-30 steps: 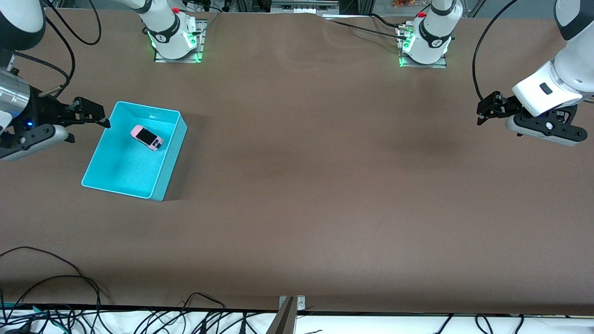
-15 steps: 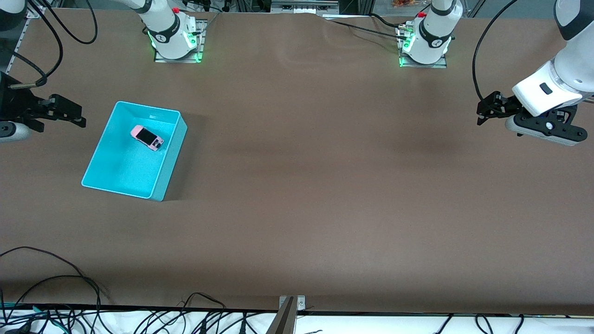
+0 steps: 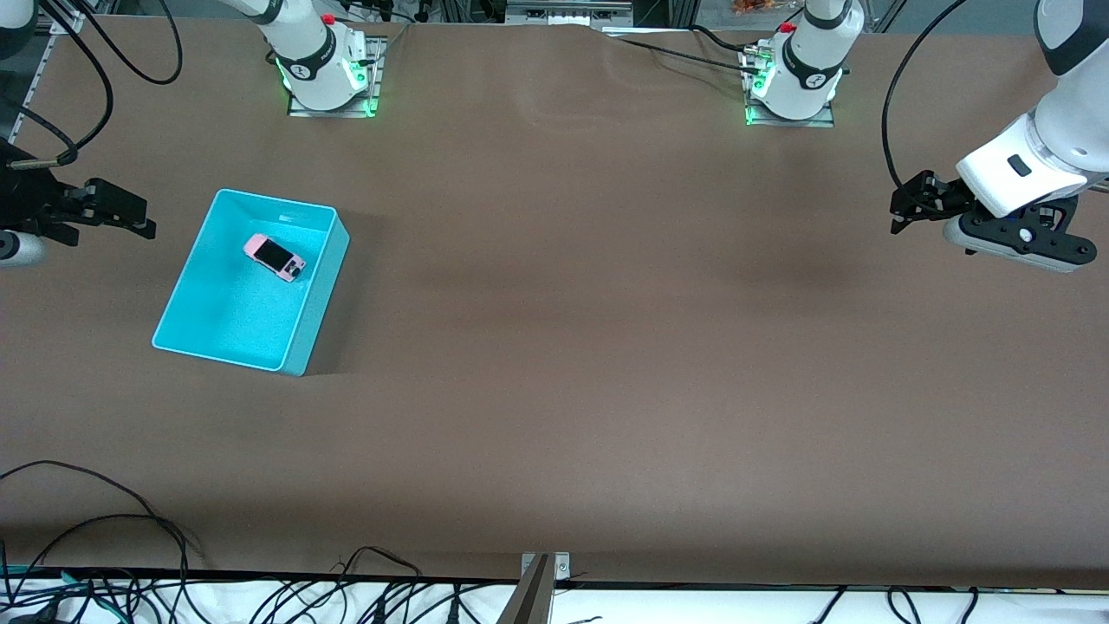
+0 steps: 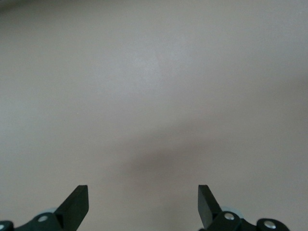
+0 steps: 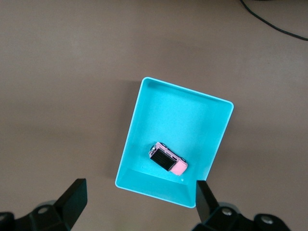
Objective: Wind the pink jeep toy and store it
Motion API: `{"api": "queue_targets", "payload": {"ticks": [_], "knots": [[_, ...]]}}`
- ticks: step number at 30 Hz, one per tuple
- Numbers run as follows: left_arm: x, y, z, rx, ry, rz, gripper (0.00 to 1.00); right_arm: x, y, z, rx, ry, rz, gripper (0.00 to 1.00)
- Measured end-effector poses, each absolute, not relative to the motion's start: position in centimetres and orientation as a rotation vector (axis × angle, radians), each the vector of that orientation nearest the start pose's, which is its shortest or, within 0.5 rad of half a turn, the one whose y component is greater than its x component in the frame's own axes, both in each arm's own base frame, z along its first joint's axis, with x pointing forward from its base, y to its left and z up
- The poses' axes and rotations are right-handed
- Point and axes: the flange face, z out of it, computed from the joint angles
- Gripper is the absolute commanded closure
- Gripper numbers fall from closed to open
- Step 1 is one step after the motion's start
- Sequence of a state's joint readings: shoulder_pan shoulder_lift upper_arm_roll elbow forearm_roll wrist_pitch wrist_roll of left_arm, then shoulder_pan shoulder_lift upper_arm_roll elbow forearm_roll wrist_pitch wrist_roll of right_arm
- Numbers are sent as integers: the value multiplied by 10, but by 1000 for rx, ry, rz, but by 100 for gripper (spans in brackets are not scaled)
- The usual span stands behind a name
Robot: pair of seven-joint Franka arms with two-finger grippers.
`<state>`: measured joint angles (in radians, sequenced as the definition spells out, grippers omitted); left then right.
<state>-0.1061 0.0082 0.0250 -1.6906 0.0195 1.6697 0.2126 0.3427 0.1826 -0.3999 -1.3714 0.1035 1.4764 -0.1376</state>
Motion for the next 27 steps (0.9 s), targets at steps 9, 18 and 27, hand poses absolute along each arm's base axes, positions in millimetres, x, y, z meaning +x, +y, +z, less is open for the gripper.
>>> {"api": "queue_targets", "payload": {"ticks": [9,18,27], "knots": [[560,-44,572,-3089,460,47,0,580,-16,623,-3116,-149,111,0],[560,-43,572,-3089,460,47,0,549,-3,625,-3123,-174,108,0],[560,-43,572,-3090,460,47,0,549,-7,621,-3124,-159,108,0]]}}
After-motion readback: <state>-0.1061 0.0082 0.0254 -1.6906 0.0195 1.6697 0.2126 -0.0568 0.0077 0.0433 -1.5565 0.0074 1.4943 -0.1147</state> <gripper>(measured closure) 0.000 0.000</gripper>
